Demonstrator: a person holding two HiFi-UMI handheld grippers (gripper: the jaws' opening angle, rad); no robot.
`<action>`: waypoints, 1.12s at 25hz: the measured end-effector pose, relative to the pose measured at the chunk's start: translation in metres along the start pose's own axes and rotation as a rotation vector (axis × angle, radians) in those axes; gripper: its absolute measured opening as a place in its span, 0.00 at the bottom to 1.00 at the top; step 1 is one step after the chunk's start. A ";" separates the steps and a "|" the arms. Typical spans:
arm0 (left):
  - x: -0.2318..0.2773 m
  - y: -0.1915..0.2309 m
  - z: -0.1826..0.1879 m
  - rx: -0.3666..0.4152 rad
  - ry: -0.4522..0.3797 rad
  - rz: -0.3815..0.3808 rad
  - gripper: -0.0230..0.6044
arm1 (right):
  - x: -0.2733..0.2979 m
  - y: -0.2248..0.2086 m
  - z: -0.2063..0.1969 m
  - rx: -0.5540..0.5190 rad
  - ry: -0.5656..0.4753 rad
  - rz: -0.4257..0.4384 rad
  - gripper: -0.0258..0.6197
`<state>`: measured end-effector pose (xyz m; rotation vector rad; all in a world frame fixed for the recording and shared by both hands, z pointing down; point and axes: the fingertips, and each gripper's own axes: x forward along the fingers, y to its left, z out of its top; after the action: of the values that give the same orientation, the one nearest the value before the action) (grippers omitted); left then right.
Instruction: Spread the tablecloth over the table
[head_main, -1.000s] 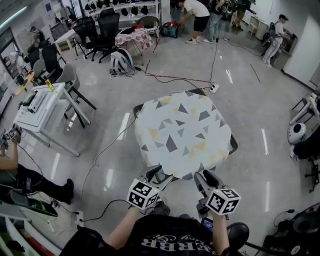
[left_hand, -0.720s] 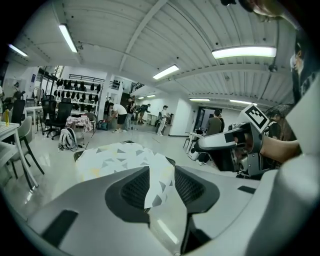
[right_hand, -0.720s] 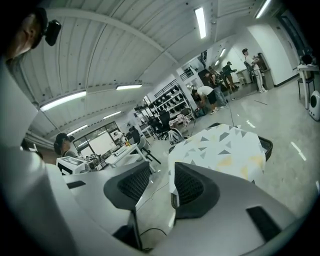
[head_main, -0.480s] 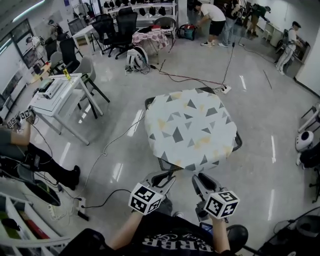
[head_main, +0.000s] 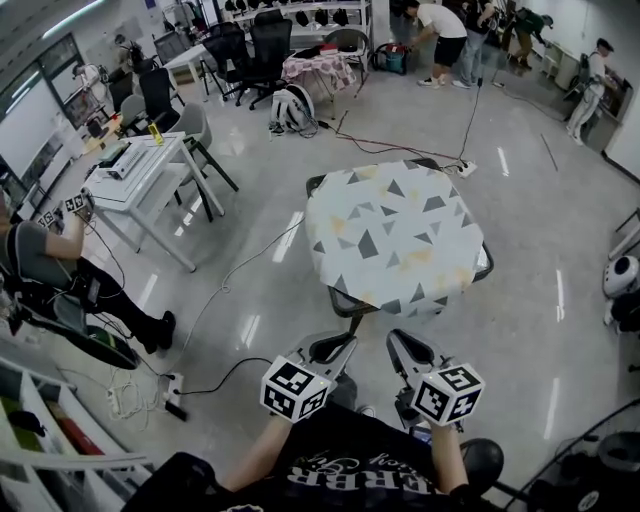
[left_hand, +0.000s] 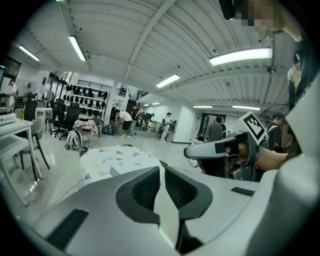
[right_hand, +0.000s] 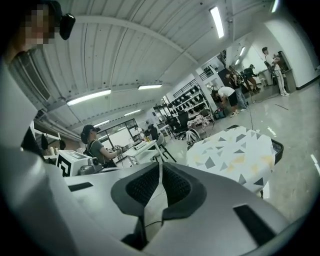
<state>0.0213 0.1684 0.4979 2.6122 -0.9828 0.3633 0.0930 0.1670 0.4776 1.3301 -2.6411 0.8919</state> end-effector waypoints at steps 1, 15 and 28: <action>-0.002 -0.003 0.000 0.001 -0.005 -0.001 0.11 | -0.003 0.003 -0.001 -0.007 -0.002 0.004 0.09; -0.017 -0.037 0.004 0.027 -0.026 -0.054 0.11 | -0.025 0.030 -0.011 -0.022 -0.011 0.047 0.06; -0.028 -0.040 0.008 0.024 -0.051 -0.048 0.11 | -0.022 0.042 -0.016 -0.075 0.023 0.055 0.06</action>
<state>0.0280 0.2103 0.4726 2.6735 -0.9354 0.2993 0.0717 0.2103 0.4645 1.2291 -2.6770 0.8009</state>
